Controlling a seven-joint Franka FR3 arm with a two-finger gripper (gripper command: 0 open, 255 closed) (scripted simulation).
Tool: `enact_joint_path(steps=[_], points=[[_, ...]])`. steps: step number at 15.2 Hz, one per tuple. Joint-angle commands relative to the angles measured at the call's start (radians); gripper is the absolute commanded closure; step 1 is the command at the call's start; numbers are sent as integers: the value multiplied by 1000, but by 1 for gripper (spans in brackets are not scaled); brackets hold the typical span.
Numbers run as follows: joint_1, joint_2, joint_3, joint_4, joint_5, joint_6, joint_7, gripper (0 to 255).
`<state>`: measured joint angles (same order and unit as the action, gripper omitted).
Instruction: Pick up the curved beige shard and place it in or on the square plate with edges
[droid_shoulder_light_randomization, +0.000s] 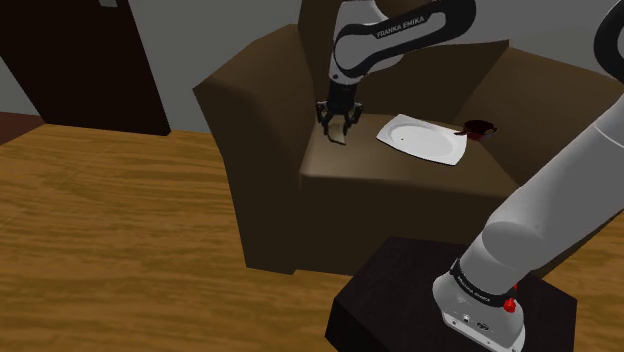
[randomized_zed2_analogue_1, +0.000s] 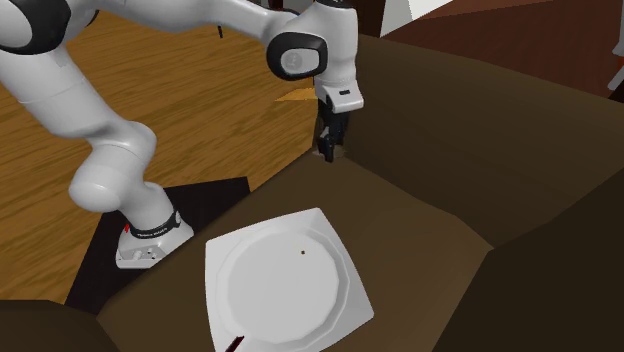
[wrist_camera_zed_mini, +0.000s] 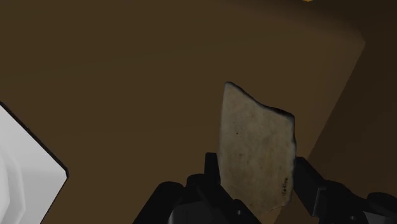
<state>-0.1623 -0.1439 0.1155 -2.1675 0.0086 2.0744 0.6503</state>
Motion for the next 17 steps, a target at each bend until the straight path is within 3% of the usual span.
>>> enact_joint_path(steps=[1,5,17], points=[[0,-7,0,23,1,-30,0,255],[0,-19,-1,64,2,-83,-1,255],[-117,-170,-182,-89,-25,-81,-286,255]])
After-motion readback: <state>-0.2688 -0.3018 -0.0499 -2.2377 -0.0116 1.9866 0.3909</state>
